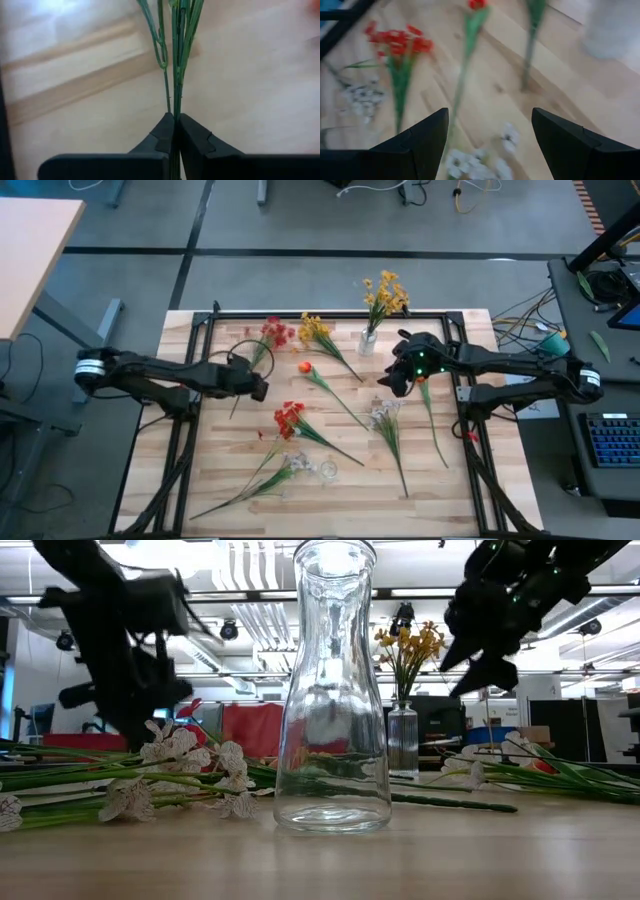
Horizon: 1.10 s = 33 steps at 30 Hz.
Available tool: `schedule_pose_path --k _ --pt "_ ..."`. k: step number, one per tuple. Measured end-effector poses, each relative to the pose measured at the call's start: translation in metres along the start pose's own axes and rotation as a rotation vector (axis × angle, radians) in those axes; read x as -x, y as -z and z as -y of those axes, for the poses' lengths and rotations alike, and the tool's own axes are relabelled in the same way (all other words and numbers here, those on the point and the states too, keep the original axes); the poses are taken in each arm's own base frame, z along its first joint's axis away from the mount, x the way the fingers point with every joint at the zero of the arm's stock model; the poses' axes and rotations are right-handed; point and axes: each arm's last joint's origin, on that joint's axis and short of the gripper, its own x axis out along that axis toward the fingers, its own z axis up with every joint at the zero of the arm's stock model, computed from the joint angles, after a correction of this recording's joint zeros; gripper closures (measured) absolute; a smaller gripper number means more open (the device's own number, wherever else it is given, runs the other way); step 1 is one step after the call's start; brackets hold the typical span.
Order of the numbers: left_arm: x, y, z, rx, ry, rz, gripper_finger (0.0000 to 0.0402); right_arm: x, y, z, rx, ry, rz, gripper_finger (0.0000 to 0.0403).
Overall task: Sort flowers into vase by color
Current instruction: Put the top red flowers into the bottom transparent vase
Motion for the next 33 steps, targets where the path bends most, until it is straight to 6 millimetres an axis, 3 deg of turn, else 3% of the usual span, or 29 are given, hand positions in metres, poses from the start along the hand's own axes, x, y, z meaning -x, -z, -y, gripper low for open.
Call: schedule_pose_path --k 10,18,26,33 --pt "0.070 -0.025 -0.008 -0.052 0.489 0.341 0.0401 0.000 -0.008 -0.048 0.147 -0.221 0.227 0.0126" --pt "0.123 -0.029 0.012 -0.145 0.892 0.684 0.0401 0.012 -0.011 -0.086 0.289 -0.406 0.463 0.0126" --pt "0.136 -0.014 0.055 -0.194 1.066 0.826 0.0402 0.017 -0.008 -0.105 0.353 -0.453 0.585 0.0126" --pt "0.122 -0.003 0.094 -0.202 1.091 0.845 0.0402 -0.004 -0.007 -0.114 0.354 -0.479 0.618 0.0124"
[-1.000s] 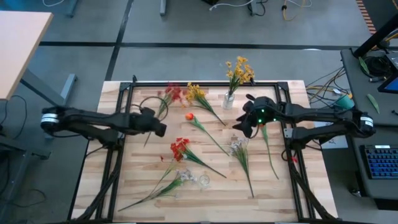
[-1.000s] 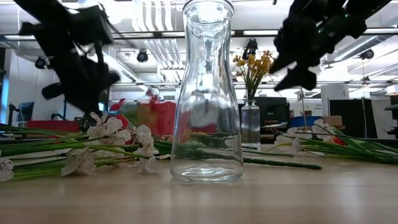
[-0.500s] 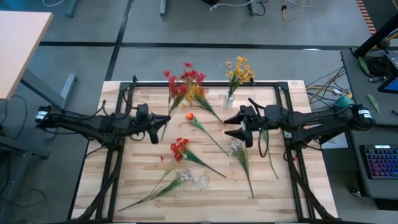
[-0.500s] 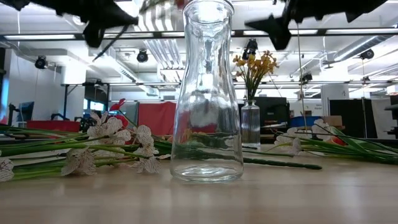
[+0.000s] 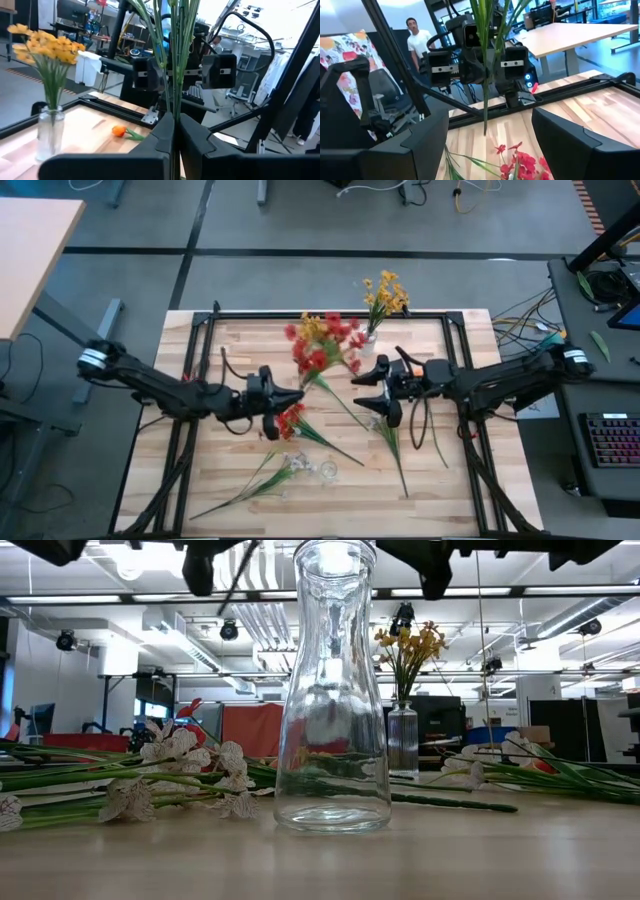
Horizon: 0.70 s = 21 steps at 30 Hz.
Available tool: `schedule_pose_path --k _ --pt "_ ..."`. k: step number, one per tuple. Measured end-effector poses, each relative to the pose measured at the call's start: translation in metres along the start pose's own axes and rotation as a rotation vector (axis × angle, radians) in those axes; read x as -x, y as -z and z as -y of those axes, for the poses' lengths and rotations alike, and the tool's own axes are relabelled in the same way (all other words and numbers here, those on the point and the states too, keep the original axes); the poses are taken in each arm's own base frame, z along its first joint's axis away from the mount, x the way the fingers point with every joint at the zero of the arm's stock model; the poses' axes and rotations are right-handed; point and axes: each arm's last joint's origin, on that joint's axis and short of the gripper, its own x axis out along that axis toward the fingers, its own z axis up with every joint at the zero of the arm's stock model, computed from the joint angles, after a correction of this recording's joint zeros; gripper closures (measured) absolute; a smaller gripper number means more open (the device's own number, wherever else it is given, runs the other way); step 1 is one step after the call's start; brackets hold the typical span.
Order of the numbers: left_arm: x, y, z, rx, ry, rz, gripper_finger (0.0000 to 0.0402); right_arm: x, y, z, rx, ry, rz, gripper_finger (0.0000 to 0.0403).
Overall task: Sort flowers into vase by color
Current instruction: Put the top red flowers into the bottom transparent vase
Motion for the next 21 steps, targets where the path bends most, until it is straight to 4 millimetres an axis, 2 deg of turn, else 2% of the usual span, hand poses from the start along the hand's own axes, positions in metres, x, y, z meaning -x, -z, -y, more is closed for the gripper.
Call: schedule_pose_path --k 11,21 --pt "-0.047 0.017 0.024 -0.022 0.029 -0.021 0.0402 -0.021 0.015 0.004 -0.002 -0.023 0.058 0.0083" --pt "-0.074 0.029 0.036 -0.045 0.023 -0.040 0.0401 -0.046 0.009 -0.007 0.026 -0.149 0.022 0.0095"
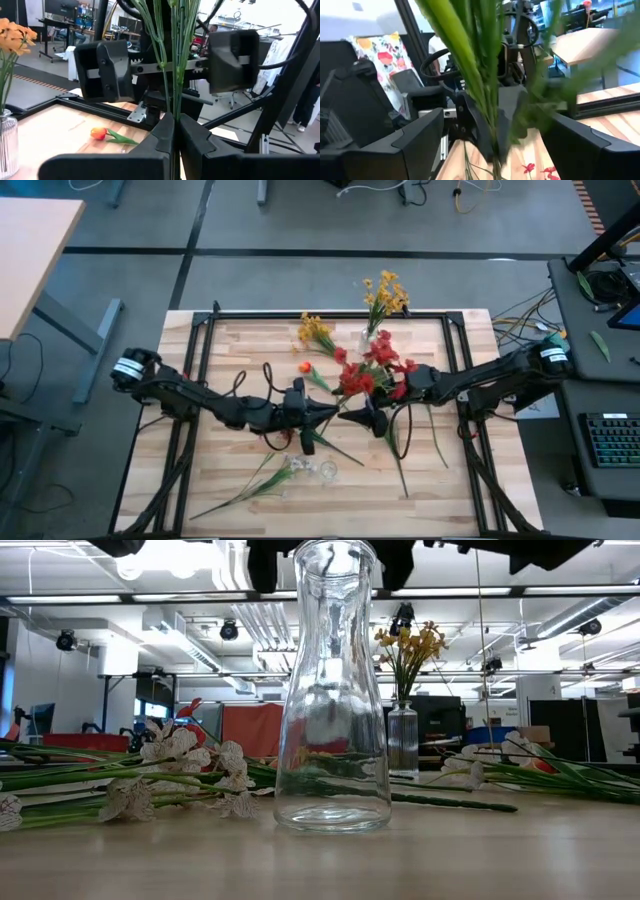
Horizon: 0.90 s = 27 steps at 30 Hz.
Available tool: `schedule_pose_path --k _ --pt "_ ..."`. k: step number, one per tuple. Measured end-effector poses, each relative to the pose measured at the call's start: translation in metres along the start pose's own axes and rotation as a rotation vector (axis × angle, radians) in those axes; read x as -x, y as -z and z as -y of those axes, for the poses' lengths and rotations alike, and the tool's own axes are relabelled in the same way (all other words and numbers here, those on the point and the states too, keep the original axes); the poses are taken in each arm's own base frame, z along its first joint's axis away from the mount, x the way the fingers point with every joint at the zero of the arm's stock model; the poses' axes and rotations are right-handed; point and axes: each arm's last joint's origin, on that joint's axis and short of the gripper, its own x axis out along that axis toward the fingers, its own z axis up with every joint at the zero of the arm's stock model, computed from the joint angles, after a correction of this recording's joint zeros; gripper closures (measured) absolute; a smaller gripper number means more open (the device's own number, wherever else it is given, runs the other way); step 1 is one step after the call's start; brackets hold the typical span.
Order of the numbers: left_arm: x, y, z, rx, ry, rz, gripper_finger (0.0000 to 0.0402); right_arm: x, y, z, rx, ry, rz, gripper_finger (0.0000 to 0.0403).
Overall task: Sort flowers into vase by color
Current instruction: Put the top red flowers into the bottom transparent vase
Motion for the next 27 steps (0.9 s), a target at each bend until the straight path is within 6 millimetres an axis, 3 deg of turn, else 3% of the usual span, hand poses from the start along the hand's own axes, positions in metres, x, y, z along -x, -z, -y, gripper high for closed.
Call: schedule_pose_path --k 5,8,18,27 --pt "-0.004 0.002 0.002 0.003 -0.001 0.000 0.0401 -0.008 0.000 -0.003 0.027 -0.010 0.000 0.0116" --pt "-0.001 0.000 0.001 0.005 -0.004 0.004 0.0401 -0.008 -0.001 -0.003 0.029 -0.005 0.005 0.0153" --pt "0.002 -0.002 0.001 0.011 -0.002 0.000 0.0356 -0.008 0.000 -0.005 0.036 0.009 0.000 0.0373" --pt "0.011 -0.007 0.009 0.006 0.027 -0.014 0.0261 -0.010 -0.003 -0.014 0.028 -0.008 -0.050 0.0385"
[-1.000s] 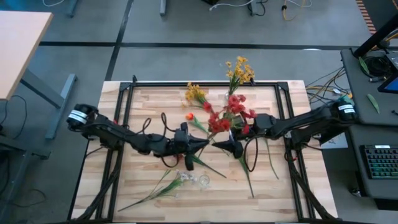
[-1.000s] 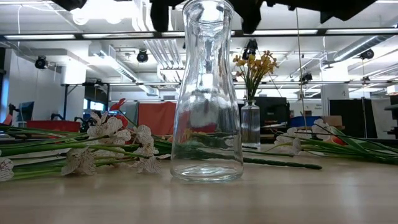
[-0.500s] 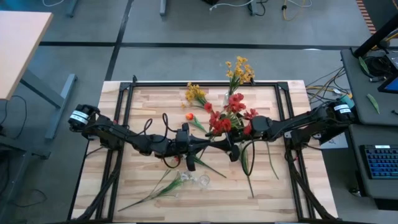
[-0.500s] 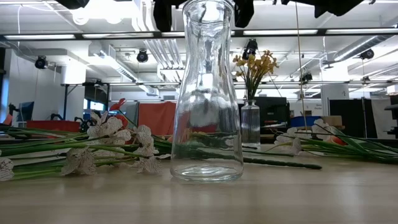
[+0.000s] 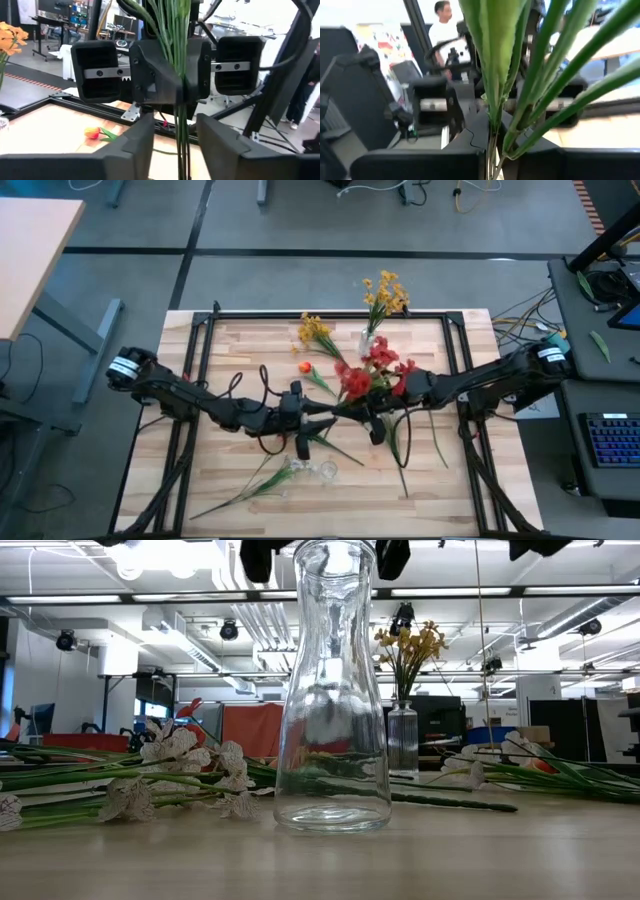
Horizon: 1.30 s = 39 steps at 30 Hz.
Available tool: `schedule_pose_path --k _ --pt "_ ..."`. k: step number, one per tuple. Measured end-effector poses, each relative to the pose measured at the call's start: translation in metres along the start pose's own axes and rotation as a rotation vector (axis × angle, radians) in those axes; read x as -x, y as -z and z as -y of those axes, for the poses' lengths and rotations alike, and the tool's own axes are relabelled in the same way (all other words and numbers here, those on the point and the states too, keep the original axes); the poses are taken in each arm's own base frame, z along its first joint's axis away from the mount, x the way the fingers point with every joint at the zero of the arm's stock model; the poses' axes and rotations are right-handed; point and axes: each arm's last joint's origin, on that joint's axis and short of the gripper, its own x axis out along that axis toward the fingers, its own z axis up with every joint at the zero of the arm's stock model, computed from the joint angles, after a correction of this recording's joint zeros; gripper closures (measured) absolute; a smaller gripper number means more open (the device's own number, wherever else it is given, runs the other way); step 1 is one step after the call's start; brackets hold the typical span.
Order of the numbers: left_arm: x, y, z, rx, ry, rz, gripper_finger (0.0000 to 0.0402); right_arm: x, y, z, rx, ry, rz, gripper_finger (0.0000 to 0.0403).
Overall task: Sort flowers into vase by color
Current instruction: Put the top red flowers into the bottom transparent vase
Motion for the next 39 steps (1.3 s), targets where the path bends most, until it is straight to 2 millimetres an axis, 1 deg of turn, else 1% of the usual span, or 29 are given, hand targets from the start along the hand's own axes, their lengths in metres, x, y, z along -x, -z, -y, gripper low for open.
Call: schedule_pose_path --k 3,6,11,15,20,24,29,39 --pt "0.009 -0.007 0.003 -0.007 0.005 -0.052 0.0233 -0.003 -0.009 -0.008 -0.003 0.002 -0.068 0.0385" --pt "0.022 -0.013 0.003 -0.001 0.001 -0.133 0.0216 -0.008 -0.020 -0.019 0.007 0.000 -0.130 0.0385" --pt "0.046 -0.025 0.001 0.017 -0.016 -0.255 0.0210 -0.013 -0.037 -0.043 0.043 0.011 -0.163 0.0385" --pt "0.063 -0.033 -0.003 0.043 -0.033 -0.327 0.0210 -0.014 -0.042 -0.063 0.073 0.023 -0.162 0.0385" --pt "0.077 -0.033 -0.005 0.061 -0.055 -0.408 0.0210 -0.020 -0.030 -0.077 0.087 0.068 -0.175 0.0385" --pt "0.084 -0.030 -0.006 0.084 -0.064 -0.470 0.0210 -0.026 -0.018 -0.078 0.078 0.117 -0.193 0.0385" --pt "0.091 -0.024 -0.005 0.112 -0.075 -0.544 0.0210 -0.035 -0.003 -0.075 0.068 0.135 -0.225 0.0385" --pt "0.100 -0.017 0.002 0.146 -0.074 -0.611 0.0210 -0.039 0.005 -0.076 0.068 0.135 -0.248 0.0382"
